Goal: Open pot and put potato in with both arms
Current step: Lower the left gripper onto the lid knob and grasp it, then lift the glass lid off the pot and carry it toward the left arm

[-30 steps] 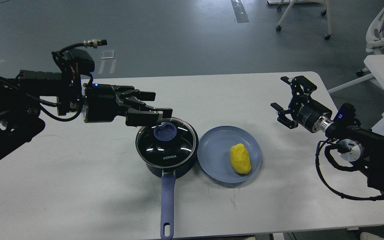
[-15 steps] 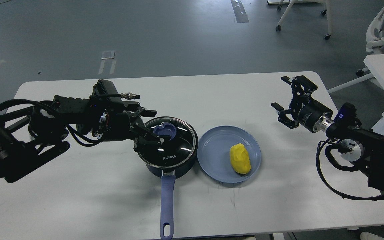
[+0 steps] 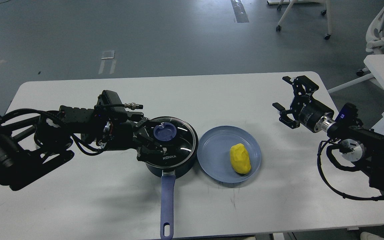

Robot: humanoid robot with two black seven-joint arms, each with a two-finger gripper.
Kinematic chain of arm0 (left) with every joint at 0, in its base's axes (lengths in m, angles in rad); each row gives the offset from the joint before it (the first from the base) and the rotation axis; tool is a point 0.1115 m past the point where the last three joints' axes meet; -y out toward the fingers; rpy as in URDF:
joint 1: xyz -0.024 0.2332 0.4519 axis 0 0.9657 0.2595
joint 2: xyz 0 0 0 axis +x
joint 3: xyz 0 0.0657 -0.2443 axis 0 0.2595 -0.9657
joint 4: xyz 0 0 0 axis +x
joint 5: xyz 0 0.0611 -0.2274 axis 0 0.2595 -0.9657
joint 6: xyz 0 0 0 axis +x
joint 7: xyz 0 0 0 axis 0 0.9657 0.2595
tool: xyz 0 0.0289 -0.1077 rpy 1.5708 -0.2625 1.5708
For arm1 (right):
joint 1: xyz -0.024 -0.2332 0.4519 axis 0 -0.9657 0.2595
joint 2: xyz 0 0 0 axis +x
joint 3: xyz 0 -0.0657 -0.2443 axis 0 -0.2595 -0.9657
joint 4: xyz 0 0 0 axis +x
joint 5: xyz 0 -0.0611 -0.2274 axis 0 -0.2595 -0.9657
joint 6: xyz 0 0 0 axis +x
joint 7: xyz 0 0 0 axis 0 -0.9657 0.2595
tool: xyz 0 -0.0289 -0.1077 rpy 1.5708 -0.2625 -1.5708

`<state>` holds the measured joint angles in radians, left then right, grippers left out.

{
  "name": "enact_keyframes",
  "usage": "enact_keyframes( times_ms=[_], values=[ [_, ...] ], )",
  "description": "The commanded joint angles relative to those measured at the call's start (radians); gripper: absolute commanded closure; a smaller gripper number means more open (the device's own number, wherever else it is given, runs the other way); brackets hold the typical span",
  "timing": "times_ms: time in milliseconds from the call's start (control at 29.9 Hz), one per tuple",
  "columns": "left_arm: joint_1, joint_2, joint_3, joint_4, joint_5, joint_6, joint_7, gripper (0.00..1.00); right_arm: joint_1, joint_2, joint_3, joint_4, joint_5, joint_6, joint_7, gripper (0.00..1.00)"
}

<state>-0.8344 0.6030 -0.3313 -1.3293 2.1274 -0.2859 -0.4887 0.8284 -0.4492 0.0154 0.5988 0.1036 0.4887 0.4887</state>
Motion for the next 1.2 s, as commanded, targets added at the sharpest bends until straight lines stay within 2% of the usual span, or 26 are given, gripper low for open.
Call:
enact_keyframes(
  times_ms=[0,67,201,267,301,468,635,802,936,1170],
  values=[
    [0.000,0.000,-0.002,0.001,-0.001,0.005,0.000,0.26,0.000,0.001,0.000,-0.001,-0.001,0.000,0.000,0.00],
    [0.000,0.000,0.000,0.001,-0.001,0.022,0.000,0.41,0.000,0.001,0.000,-0.001,0.001,0.000,0.000,0.00],
    [0.000,-0.002,0.000,0.001,0.000,0.034,0.000,0.45,0.000,0.001,0.000,-0.001,-0.001,0.000,0.000,0.00],
    [-0.002,0.001,-0.002,0.001,0.000,0.036,0.000,0.55,0.000,0.001,0.000,0.001,-0.001,0.000,0.000,0.00],
    [-0.002,0.003,-0.002,0.001,0.000,0.036,0.000,0.56,0.000,0.001,0.000,0.001,0.001,0.000,0.000,0.00],
    [-0.017,0.033,-0.014,-0.031,-0.009,0.036,0.000,0.56,0.000,0.001,0.000,0.003,0.001,0.000,0.000,0.00],
    [-0.071,0.147,-0.015,-0.064,-0.067,0.039,0.000,0.56,0.000,0.000,0.000,0.003,0.001,0.000,0.000,0.00],
    [-0.071,0.282,0.000,-0.044,-0.129,0.123,0.000,0.56,0.000,0.000,0.001,0.003,0.001,0.000,0.000,0.00],
    [-0.011,0.359,0.027,0.056,-0.135,0.209,0.000,0.55,0.000,0.003,0.001,0.003,0.001,0.000,0.000,0.00],
    [0.119,0.374,0.058,0.229,-0.184,0.336,0.000,0.54,0.000,0.001,0.001,0.003,-0.001,0.000,0.000,0.00]
  ],
)
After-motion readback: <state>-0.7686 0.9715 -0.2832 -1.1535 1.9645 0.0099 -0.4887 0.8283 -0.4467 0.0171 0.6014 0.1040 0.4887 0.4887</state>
